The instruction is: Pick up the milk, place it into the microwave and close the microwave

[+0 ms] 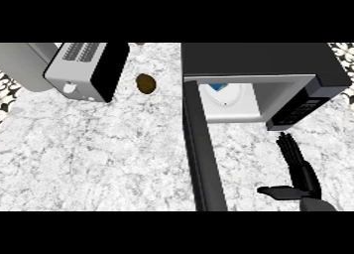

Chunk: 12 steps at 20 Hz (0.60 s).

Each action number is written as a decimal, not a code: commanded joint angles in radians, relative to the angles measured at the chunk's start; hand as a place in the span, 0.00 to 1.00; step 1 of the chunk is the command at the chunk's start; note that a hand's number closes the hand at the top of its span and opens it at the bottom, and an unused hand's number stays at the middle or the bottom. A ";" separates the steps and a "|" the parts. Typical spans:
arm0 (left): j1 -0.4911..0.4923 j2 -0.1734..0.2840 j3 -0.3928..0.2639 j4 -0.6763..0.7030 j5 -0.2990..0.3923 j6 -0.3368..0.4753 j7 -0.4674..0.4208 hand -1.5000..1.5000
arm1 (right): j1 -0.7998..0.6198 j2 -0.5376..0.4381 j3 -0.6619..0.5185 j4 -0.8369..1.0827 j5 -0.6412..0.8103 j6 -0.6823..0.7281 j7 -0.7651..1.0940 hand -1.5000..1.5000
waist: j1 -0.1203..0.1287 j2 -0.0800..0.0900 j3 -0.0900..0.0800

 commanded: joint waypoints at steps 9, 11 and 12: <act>-0.332 -0.136 0.005 0.266 0.027 -0.119 0.140 1.00 | 0.333 -0.049 0.055 -0.321 -0.092 0.198 -0.073 0.00 | -0.010 0.005 0.000; -0.390 -0.181 -0.045 0.275 -0.009 -0.130 0.225 1.00 | 0.316 -0.070 0.044 -0.350 -0.122 0.209 -0.054 0.00 | -0.001 0.005 0.001; -0.413 -0.191 -0.056 0.335 -0.013 -0.145 0.233 1.00 | 0.400 -0.051 0.061 -0.381 -0.121 0.201 -0.075 0.00 | -0.017 0.005 0.001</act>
